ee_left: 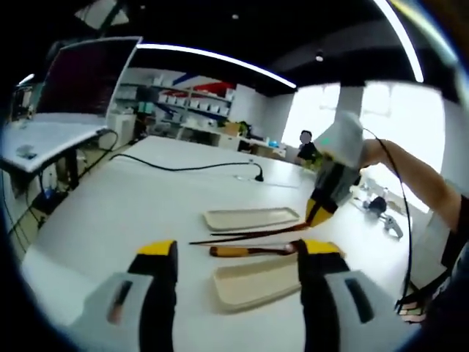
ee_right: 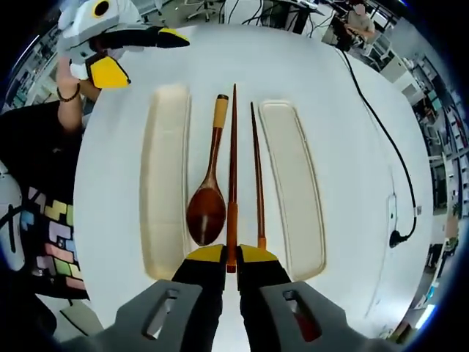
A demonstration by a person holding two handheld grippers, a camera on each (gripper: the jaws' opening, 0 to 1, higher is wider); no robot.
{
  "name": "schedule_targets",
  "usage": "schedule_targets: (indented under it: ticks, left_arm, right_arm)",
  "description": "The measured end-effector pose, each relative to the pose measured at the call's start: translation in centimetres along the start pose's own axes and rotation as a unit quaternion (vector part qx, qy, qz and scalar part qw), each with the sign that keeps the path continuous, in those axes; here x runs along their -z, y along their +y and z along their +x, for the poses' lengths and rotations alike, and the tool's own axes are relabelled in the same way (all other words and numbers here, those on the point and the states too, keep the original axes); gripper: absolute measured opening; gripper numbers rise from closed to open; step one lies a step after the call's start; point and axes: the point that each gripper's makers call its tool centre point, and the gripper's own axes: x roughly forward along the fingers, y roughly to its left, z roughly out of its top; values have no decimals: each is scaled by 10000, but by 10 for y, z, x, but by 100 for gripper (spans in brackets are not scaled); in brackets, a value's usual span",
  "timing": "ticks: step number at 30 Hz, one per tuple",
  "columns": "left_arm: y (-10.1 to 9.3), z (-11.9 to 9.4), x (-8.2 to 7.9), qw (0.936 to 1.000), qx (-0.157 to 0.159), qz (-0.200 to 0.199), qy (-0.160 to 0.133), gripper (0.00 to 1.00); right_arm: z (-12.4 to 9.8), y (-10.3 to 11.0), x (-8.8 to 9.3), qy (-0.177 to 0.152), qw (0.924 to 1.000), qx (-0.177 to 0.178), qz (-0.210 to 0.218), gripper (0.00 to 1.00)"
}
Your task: Arrange the utensils inside the cutlery case until each visible utensil rests in its matching compartment.
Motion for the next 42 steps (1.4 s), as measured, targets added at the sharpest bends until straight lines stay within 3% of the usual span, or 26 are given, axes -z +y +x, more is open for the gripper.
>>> schedule_targets:
  ticks: [8,13,15,18,19,21,24,27,28,30,32,34,38,42]
  left_arm:
    - [-7,9,-1,9977,315,-558,-209,68]
    - [-19,15,-2,9905,687,-1140,-360,68]
    - [-24,18,-3,9846,892,-1441,-439,68]
    - [-34,21,-8,9675,1244,-2134,-545,69]
    - [-36,21,-8,9646,1292,-2232,-548,69]
    - [-45,24,-12,9504,1524,-2651,-567,69]
    - [-67,23,-19,9223,2021,-3246,-563,72]
    - [-79,25,-17,9063,2126,-3623,-456,82]
    - [-80,27,-17,9060,2112,-3637,-483,86]
    - [-83,31,-20,8991,2082,-3816,-514,95]
    - [-83,36,-25,8834,2124,-4128,-643,100]
    - [-83,39,-24,8788,2116,-4230,-631,100]
    - [-79,45,-21,8770,1858,-4388,-616,100]
    - [-81,51,-18,8660,1709,-4664,-577,100]
  right_arm:
    - [-5,3,-5,-167,9999,-7,-10,3]
    - [-5,3,-5,-220,9997,-36,-16,3]
    - [-5,2,-7,-265,9996,-43,-10,3]
    - [-5,3,-10,-298,9995,-44,-46,3]
    - [-6,4,-11,-327,9994,-39,-56,3]
    - [-7,3,-13,-360,9993,-49,-55,3]
    - [-7,7,-12,-355,9994,-22,-41,3]
    - [-8,12,-12,-380,9993,-3,-28,3]
    - [-8,14,-11,-388,9992,-6,-42,3]
    - [-9,17,-12,-426,9991,-41,-48,3]
    - [-10,20,-12,-422,9991,-26,-72,3]
    - [-12,20,-12,-420,9991,-4,-85,3]
    - [-13,21,-12,-441,9990,11,-66,3]
    - [-14,21,-12,-442,9990,12,-76,3]
